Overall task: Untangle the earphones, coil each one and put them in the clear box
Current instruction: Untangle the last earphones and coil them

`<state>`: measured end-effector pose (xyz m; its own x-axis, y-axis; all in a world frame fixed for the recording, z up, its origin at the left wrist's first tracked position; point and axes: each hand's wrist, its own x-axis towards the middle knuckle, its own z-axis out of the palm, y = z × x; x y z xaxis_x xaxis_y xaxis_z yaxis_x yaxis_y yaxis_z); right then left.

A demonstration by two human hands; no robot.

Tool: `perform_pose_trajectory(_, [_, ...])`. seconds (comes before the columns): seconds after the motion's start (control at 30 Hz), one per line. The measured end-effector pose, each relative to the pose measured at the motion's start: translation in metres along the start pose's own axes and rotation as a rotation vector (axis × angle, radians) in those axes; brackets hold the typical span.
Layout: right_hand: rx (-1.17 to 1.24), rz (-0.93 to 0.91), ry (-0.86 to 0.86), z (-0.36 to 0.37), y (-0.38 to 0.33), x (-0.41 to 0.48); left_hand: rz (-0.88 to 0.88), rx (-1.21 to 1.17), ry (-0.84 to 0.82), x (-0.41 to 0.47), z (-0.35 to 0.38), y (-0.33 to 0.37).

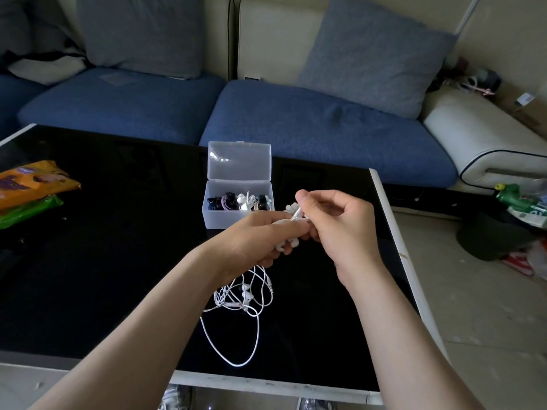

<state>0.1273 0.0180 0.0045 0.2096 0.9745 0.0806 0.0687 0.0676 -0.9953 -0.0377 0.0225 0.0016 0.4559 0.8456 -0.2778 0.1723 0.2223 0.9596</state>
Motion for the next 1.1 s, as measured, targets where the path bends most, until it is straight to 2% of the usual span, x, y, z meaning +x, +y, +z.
perform_pose_trajectory(0.13, [-0.018,-0.056,-0.070,0.0007,0.0026,0.0016,0.016,-0.026,0.038,0.0017,-0.0007,0.0000])
perform_pose_trajectory(0.3, [-0.075,-0.012,-0.101,-0.0022,0.0019,0.0036,0.045,-0.068,0.119,0.0033,-0.0009,0.0017])
perform_pose_trajectory(0.43, [-0.114,0.000,-0.126,-0.0017,0.0021,0.0034,0.086,0.031,0.160,0.0008,-0.0007,0.0019])
perform_pose_trajectory(0.6, [-0.166,-0.011,-0.272,-0.0023,-0.0020,0.0021,0.193,0.175,0.174,-0.0030,-0.0042,0.0004])
perform_pose_trajectory(0.83, [-0.140,-0.051,-0.219,0.0015,0.0009,0.0019,0.188,0.274,0.206,-0.0040,-0.0085,-0.0038])
perform_pose_trajectory(0.97, [-0.048,-0.073,-0.164,0.0035,0.0048,0.0050,0.142,0.153,0.223,-0.0018,-0.0090,-0.0036])
perform_pose_trajectory(1.1, [-0.021,-0.013,-0.167,0.0059,0.0068,0.0046,0.168,0.074,0.207,-0.0003,-0.0089,-0.0033])
